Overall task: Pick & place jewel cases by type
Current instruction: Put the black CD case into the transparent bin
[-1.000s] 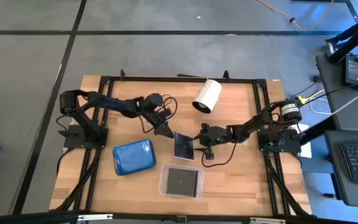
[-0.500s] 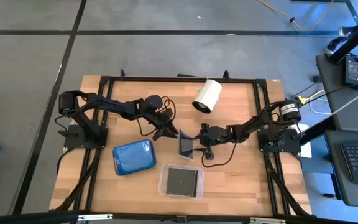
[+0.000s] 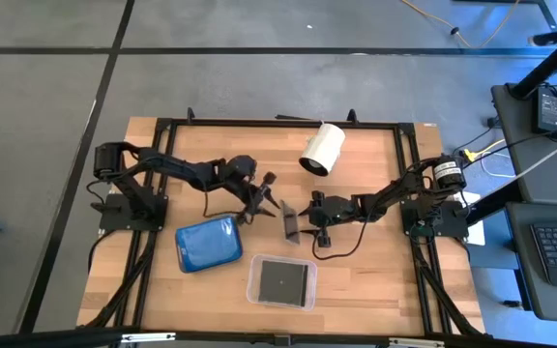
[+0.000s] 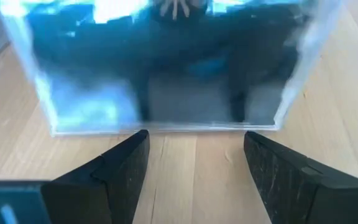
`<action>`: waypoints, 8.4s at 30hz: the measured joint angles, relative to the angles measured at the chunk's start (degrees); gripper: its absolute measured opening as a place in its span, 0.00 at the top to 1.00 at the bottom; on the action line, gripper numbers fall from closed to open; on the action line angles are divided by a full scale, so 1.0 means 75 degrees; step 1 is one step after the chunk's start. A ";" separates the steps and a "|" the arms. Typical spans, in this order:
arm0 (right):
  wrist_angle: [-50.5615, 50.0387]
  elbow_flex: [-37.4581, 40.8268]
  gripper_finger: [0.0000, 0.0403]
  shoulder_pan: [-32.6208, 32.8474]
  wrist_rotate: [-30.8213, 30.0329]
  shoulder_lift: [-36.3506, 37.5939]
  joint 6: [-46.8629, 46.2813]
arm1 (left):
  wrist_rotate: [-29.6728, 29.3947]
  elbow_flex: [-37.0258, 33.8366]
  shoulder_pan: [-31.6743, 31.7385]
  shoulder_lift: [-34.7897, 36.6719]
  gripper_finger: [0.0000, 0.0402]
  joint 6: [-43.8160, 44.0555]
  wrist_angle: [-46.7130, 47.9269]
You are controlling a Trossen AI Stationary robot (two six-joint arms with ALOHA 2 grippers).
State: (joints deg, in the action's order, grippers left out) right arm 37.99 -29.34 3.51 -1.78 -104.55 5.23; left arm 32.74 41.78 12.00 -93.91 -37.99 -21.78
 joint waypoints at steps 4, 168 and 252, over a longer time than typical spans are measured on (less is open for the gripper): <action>-0.0017 0.0000 0.34 0.0000 0.0000 0.0006 -0.0003 | -0.0967 -0.0008 -0.0215 -0.0002 0.69 -0.1429 -0.0008; -0.2067 0.0023 0.34 -0.0513 0.3374 0.5368 -0.4020 | -1.0972 0.0015 -0.5366 0.0100 0.89 -1.1900 -0.5077; 0.2076 -0.1524 0.38 0.0216 0.3858 0.0755 -0.7086 | -0.2057 0.0012 -0.1799 0.1685 0.89 -0.6537 -0.0146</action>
State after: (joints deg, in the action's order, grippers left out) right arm 53.56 -40.77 5.13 27.16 -98.89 -47.91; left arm 17.31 41.87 -1.50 -81.28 -87.02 -22.87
